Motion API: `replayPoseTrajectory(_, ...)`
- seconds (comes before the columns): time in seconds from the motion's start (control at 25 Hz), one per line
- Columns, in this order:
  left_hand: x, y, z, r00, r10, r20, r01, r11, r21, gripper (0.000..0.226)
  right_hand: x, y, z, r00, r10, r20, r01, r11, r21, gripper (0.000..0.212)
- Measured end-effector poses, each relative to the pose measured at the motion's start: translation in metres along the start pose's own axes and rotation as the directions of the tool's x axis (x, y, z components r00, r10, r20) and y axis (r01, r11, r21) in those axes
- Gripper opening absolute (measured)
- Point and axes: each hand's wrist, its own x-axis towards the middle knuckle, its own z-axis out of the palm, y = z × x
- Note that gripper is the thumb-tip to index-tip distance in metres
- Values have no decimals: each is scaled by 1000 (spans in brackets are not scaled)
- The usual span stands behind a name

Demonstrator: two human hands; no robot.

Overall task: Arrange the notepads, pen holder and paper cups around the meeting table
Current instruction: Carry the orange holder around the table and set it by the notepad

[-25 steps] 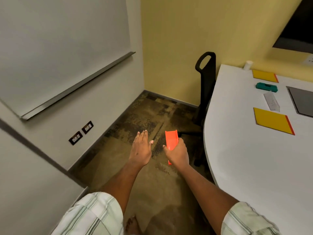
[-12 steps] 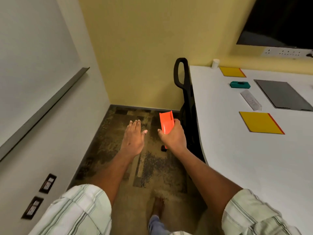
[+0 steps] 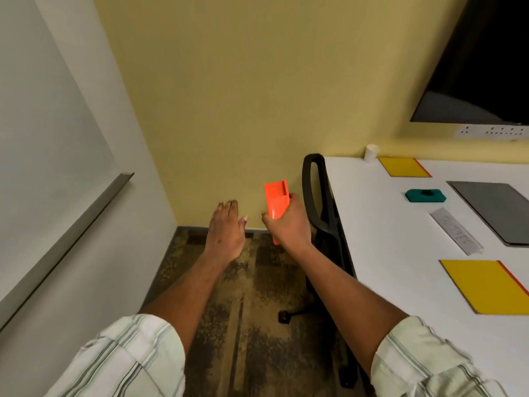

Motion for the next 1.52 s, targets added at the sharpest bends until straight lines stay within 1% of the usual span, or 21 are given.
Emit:
replayPoseTrajectory(0.12, 78, -9, 11, 999, 33, -8, -34, 998, -62, 53, 66, -10, 31, 999, 20, -40, -19, 1000, 8, 64)
replayPoseTrajectory(0.28, 179, -32, 31, 997, 78, -10, -79, 993, -91, 55, 153, -21, 72, 995, 59, -85, -62, 998, -32, 73)
replayPoseTrajectory(0.32, 207, -39, 36, 996, 93, 0, -93, 991, -97, 56, 177, -22, 84, 991, 84, -105, -88, 996, -33, 73)
replayPoseTrajectory(0.4, 259, -52, 42, 991, 118, 67, -111, 989, -103, 57, 220, -28, 103, 980, 151, -127, -157, 987, -38, 70)
replayPoseTrajectory(0.52, 335, -64, 48, 970, 214, 112, -207, 976, -70, 57, 281, -36, 122, 961, 205, -185, -210, 978, -4, 66)
replayPoseTrajectory(0.68, 417, -54, 74, 943, 291, 162, -280, 956, -92, 56, 351, -29, 127, 924, 269, -273, -276, 961, 12, 62)
replayPoseTrajectory(0.8, 473, -30, 107, 908, 369, 198, -354, 929, -108, 54, 405, -8, 120, 886, 305, -349, -318, 948, 19, 60)
replayPoseTrajectory(0.92, 521, -1, 143, 884, 419, 208, -397, 907, -143, 51, 458, 19, 101, 852, 325, -410, -348, 937, 20, 58)
replayPoseTrajectory(1.08, 583, 57, 185, 843, 448, 298, -403, 893, -200, 52, 533, 61, 67, 792, 375, -482, -412, 911, 32, 58)
replayPoseTrajectory(1.16, 610, 92, 199, 826, 492, 276, -439, 867, -234, 52, 566, 76, 50, 781, 361, -509, -418, 909, 2, 60)
replayPoseTrajectory(1.24, 630, 122, 212, 814, 513, 272, -448, 853, -267, 52, 588, 93, 34, 750, 366, -552, -439, 899, 0, 59)
replayPoseTrajectory(1.36, 650, 164, 240, 750, 597, 286, -544, 802, -245, 52, 610, 124, 14, 699, 406, -589, -494, 869, 14, 56)
replayPoseTrajectory(1.44, 666, 192, 260, 711, 624, 325, -576, 781, -240, 53, 624, 148, 1, 640, 442, -629, -541, 840, 39, 57)
replayPoseTrajectory(1.52, 675, 214, 277, 665, 662, 345, -611, 748, -259, 53, 635, 169, -9, 599, 456, -659, -573, 818, 45, 61)
